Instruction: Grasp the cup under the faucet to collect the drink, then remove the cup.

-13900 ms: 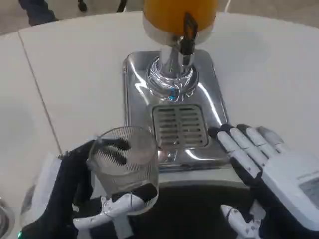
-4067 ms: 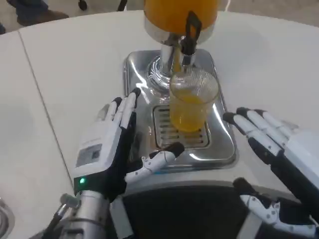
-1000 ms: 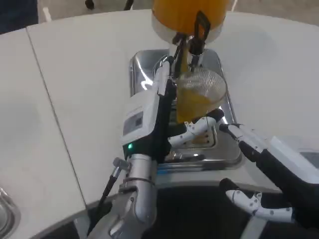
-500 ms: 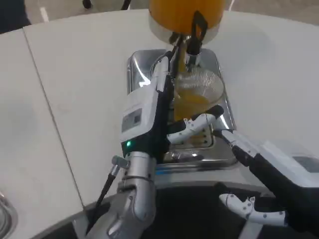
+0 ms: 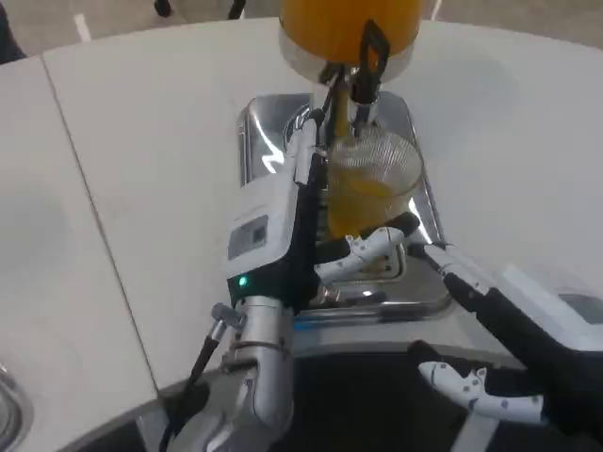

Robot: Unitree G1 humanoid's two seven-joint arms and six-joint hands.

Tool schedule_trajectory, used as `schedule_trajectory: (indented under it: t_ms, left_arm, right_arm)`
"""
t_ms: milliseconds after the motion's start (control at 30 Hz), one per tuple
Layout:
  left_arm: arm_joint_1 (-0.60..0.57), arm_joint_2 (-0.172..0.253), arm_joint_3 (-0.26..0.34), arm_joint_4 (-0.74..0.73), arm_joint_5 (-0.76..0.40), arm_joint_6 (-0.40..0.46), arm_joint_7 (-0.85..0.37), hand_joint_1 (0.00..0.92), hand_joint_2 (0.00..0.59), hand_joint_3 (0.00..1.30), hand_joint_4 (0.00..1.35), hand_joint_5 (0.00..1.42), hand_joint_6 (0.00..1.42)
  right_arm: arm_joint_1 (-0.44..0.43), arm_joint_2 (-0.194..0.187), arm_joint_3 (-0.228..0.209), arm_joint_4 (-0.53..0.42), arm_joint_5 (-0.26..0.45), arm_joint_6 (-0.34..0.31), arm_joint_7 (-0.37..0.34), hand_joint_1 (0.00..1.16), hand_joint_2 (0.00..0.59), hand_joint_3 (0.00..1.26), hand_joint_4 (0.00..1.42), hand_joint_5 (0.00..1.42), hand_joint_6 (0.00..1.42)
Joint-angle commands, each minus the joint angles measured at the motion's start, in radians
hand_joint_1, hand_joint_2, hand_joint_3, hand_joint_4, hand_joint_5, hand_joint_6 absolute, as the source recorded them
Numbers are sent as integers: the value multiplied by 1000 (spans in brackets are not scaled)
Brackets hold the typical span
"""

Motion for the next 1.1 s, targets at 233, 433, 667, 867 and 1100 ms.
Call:
schedule_trajectory:
  t_ms: [233,433,667,867,1100]
  left_arm:
    - [-72,-91,-23,110,1,12,24,312,58,82,173,651,855]
    - [-112,-140,-36,189,12,41,91,389,67,396,609,1060,1339]
    - [-115,-165,-22,245,-1,-3,257,519,71,925,1111,1424,1424]
    - [-104,-145,-2,235,-24,-56,291,575,58,1044,1099,1424,1424]
    - [-88,-122,8,221,-26,-81,303,580,56,1082,1085,1424,1424]
  right_arm:
    - [39,-6,-40,-71,-25,61,21,418,485,40,0,46,179]
    - [27,-7,-35,-78,-33,86,35,416,485,44,0,48,180]
    - [-8,-8,-18,-35,-22,94,43,404,486,45,0,49,181]
    - [-44,-13,-5,12,-7,77,29,397,489,46,0,49,181]
    - [-51,-15,-3,32,10,65,23,394,492,46,0,49,181]
